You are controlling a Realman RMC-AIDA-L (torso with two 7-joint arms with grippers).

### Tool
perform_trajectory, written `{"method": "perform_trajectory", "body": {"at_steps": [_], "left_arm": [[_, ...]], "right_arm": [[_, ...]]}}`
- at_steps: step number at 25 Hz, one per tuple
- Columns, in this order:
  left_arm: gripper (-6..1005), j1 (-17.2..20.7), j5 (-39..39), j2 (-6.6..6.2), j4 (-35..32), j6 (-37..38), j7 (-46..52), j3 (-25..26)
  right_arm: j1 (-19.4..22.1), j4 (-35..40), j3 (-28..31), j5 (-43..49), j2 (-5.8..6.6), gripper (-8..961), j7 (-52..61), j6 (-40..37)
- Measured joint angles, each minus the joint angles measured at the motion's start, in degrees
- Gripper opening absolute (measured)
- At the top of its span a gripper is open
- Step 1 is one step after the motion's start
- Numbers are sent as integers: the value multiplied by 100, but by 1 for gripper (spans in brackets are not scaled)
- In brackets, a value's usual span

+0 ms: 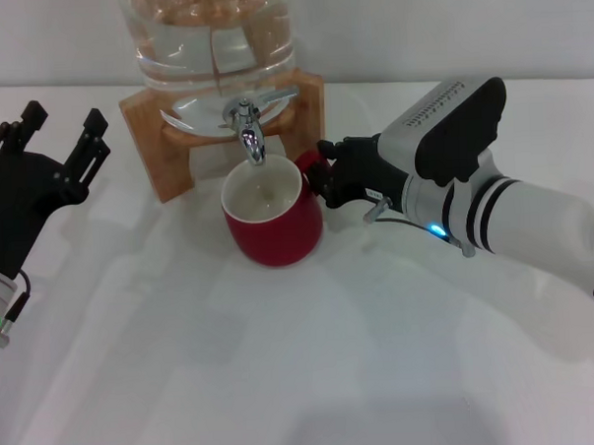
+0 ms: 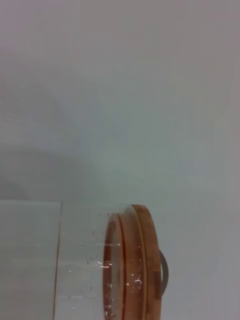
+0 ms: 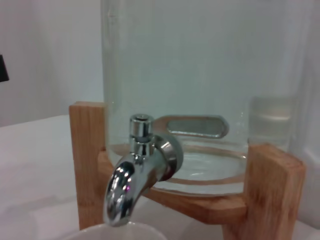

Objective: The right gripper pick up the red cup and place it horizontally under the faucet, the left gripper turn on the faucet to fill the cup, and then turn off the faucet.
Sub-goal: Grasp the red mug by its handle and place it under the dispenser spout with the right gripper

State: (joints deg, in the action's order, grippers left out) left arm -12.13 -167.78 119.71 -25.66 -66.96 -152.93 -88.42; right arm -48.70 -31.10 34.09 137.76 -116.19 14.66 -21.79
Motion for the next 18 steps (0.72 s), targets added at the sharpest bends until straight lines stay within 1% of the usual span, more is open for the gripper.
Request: {"method": "perform_trajectory", "body": {"at_steps": [3, 18], "left_arm": [[757, 0, 0, 0, 0, 0, 0, 0], [757, 0, 0, 0, 0, -1, 0, 0]], "right_arm": [[0, 19, 8, -13, 0, 270, 79, 5], [-11, 53, 90, -23, 1, 279, 222, 165]]}}
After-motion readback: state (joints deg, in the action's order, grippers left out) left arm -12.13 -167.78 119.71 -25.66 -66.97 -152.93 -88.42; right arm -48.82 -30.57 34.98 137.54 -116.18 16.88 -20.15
